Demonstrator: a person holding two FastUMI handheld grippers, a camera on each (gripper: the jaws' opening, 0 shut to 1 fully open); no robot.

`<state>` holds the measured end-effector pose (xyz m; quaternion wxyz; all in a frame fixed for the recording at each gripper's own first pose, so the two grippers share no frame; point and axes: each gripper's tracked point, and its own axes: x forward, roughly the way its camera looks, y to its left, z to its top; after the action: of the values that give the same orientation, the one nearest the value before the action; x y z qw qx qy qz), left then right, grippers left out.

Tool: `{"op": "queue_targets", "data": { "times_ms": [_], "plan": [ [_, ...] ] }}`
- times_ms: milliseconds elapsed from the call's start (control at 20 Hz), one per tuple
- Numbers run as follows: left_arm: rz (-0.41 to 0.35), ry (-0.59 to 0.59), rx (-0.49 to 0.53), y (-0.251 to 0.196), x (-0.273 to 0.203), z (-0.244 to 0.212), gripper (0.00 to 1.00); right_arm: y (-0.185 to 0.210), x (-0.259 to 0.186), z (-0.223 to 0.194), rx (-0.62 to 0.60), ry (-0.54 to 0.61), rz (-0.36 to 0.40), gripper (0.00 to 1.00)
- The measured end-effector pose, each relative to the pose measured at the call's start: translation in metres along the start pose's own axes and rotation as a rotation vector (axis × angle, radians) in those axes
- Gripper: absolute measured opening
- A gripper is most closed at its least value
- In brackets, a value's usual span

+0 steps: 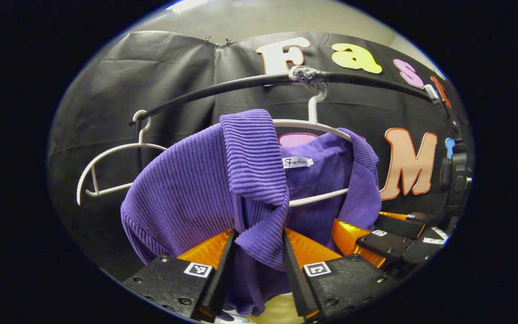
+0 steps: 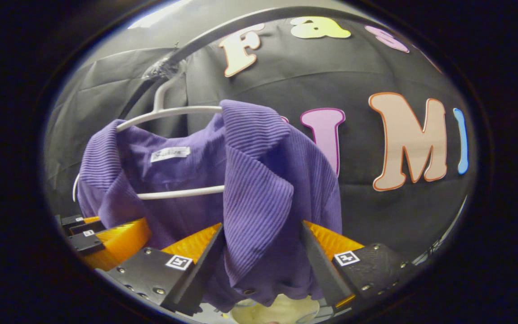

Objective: Grasp the clothes on the hanger with both hands and then place them into the laundry hamper below.

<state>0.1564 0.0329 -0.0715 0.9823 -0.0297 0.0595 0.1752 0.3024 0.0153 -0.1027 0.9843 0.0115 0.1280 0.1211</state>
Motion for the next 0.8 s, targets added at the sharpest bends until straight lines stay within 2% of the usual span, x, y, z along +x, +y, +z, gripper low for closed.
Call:
{"op": "queue_targets", "data": {
  "times_ms": [50,150,200,250,400,450,550,600,650,750,800],
  "plan": [
    [0.004,-0.003,0.003,0.003,-0.001,0.001,0.5,0.003,0.005,-0.002,-0.004,0.006,0.008,0.92],
    [0.004,0.014,-0.018,0.009,-0.003,-0.004,0.24,0.008,-0.007,0.002,-0.018,-0.008,0.036,0.36],
    [0.005,0.029,-0.03,0.012,-0.006,-0.007,0.11,0.005,-0.004,0.002,-0.037,-0.011,0.023,0.08],
    [0.003,0.035,-0.034,0.014,-0.009,-0.006,0.05,0.003,-0.012,0.004,-0.045,-0.016,0.022,0.01],
    [-0.034,0.029,0.004,0.018,-0.023,-0.001,0.01,0.011,-0.028,0.014,-0.029,-0.027,0.052,0.01],
    [-0.037,0.016,0.023,0.021,-0.028,0.003,0.01,0.015,-0.033,0.012,-0.013,0.004,0.079,0.01],
    [-0.023,0.02,0.055,0.032,-0.041,0.006,0.0,0.009,-0.039,0.015,-0.041,0.002,0.042,0.01],
    [-0.028,0.028,0.046,0.034,-0.048,0.007,0.04,0.005,-0.042,0.019,-0.071,-0.01,0.026,0.04],
    [-0.048,0.036,0.014,0.034,-0.055,0.01,0.0,0.004,-0.045,0.024,-0.097,-0.025,0.01,0.01],
    [-0.068,0.06,-0.028,0.036,-0.067,0.018,0.03,0.001,-0.051,0.033,-0.132,-0.057,-0.022,0.01],
    [-0.071,0.059,-0.033,0.04,-0.073,0.023,0.0,-0.001,-0.058,0.04,-0.145,-0.084,-0.044,0.01]
  ]
}}
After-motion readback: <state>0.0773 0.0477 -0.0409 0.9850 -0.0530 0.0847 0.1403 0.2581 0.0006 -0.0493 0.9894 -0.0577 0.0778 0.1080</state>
